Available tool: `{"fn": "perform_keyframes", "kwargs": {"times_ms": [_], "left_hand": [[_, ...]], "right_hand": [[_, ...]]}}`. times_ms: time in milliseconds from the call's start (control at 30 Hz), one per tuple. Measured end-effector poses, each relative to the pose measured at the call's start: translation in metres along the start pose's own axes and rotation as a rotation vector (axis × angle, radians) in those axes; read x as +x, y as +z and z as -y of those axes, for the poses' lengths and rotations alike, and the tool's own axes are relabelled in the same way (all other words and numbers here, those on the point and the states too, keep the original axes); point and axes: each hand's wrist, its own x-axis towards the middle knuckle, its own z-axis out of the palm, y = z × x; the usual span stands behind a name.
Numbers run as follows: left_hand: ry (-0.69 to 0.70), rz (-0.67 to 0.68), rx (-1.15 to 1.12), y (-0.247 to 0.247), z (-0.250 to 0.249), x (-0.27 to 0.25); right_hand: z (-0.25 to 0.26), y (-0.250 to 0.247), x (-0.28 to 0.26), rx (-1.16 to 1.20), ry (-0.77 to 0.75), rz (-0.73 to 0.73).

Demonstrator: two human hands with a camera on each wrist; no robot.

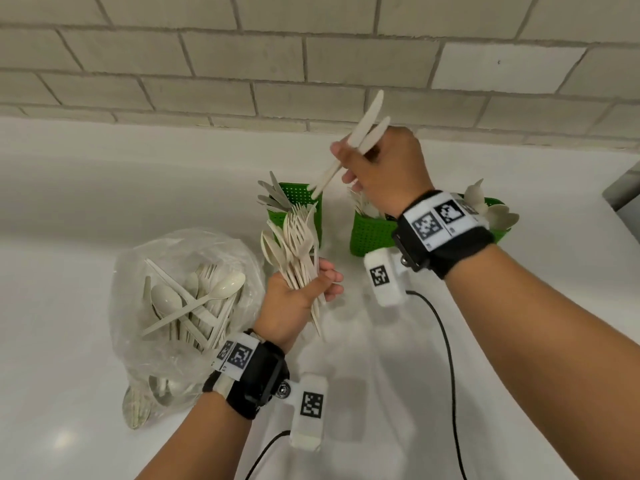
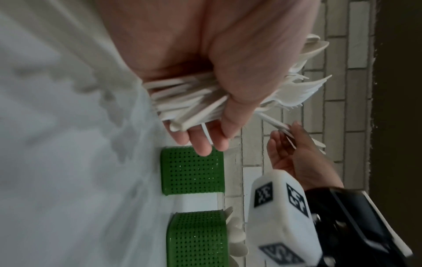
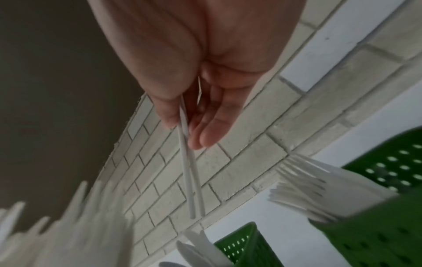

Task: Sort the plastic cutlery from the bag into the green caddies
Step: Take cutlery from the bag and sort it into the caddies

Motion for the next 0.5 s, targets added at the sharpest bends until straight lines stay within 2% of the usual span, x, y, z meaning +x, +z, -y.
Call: {"fn": "perform_keyframes", "kwargs": {"times_ms": [200,333,433,500], "left_hand": [[0.005,-0.042,-0.017,-0.008,-0.003,-0.001],[0.004,-0.048,-0.002,-0.013,-0.006,0.000],[-0.005,-0.037,0.029,-0.015,-0.007,0.000],[-0.019,-0.022,0.051,-0.015,-0.007,0.000]], "right_hand": [[-0.006,0.032,0.035,-0.191,-0.057,0.017],[-0.019,0.053,0.039,-0.444,0.012,0.261],[-0.023,0.055,0.032,-0.345,0.095,0.302],[-0.018,0.046,0.023,-0.324,0.088,0.277]]}}
